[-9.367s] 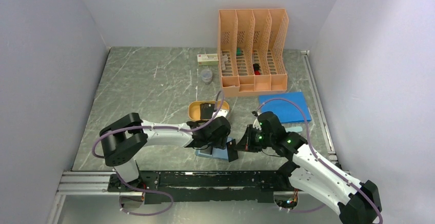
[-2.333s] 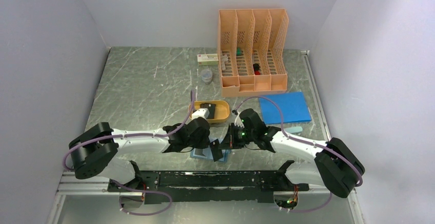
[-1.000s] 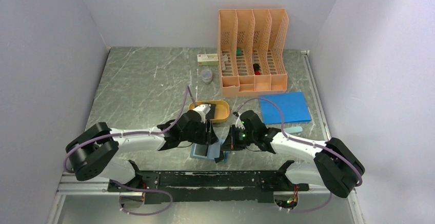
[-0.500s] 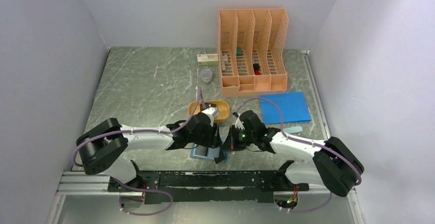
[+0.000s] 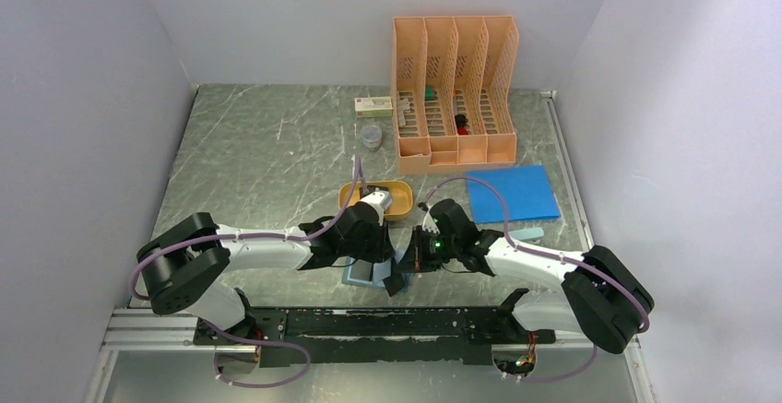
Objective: Put the credit cards into the card holder
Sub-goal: Turn over the card slot in the card holder.
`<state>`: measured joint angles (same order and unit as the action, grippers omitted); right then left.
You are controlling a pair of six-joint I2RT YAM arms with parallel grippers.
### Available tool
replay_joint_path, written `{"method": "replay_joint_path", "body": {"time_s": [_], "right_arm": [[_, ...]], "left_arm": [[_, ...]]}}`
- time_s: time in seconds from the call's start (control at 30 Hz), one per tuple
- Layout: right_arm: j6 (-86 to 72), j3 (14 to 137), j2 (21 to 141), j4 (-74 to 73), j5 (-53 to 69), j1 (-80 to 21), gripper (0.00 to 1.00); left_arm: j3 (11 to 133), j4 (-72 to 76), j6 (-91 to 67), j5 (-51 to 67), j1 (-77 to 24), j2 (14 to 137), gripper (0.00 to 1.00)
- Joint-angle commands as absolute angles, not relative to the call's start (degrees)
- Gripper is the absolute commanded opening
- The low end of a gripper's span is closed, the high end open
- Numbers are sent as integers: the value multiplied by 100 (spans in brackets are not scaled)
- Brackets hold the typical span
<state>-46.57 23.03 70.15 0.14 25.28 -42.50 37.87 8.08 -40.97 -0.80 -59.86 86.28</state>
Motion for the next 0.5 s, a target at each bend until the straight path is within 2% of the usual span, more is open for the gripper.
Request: {"method": "replay_joint_path", "body": {"time_s": [0.0,0.23,0.47], "right_arm": [[-4570,2288,6886,-124,2417,-4275,0],[-4571,2265,6359,-637,2188,-4274,0],[-4419,2536,5333,-1634,2130,-4281,0]], "left_arm": [[3693,543,-4075,-346,-6012,8629,17],[3632,496,-4096,-478,-6012,8609,10],[3608,534,-4144,-502,-6003,8592,8]]}}
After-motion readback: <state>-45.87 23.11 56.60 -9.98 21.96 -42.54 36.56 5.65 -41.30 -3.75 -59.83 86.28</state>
